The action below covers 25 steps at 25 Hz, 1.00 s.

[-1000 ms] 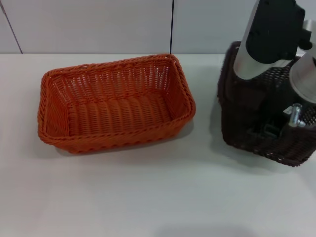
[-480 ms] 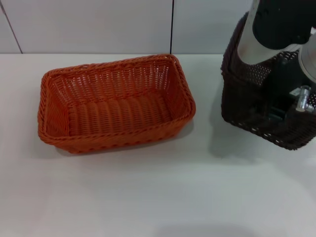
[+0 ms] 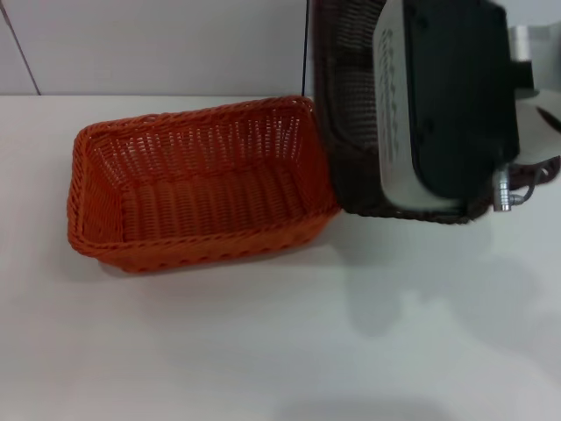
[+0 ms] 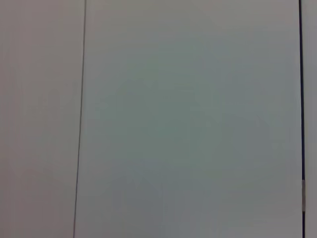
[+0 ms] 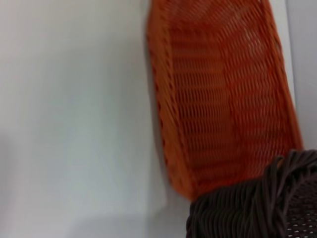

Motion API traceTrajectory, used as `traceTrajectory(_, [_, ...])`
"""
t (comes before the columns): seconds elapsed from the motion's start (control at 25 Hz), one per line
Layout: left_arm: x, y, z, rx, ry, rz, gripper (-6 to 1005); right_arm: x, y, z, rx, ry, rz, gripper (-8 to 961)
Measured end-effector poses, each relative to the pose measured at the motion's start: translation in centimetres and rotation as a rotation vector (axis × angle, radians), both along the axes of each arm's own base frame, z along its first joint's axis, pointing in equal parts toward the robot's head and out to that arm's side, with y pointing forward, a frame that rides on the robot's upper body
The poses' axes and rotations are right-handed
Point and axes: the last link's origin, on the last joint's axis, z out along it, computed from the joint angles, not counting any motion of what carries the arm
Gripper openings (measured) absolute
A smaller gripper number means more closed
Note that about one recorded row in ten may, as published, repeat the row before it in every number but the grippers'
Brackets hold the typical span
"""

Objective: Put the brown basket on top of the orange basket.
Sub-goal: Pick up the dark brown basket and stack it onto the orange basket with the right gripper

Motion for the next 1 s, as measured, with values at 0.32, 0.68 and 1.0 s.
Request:
traceTrajectory(0.32, [-0.1, -0.3, 0.0, 0.013, -0.053, -0.018, 788, -0.7, 0.4, -0.4, -0.057, -0.055, 0.256, 195])
traceTrajectory(0.68, [0.0, -0.3, -0.1, 0.022, -0.077, -0.026, 790, 0.1, 2.0, -0.2, -0.082, -0.129, 0.504, 205])
traceTrajectory(1.0, [0.0, -0.4, -0.2, 0.028, -0.119, -0.040, 788, 1.2, 4.2, -1.5, -0.075, -0.151, 0.683, 213])
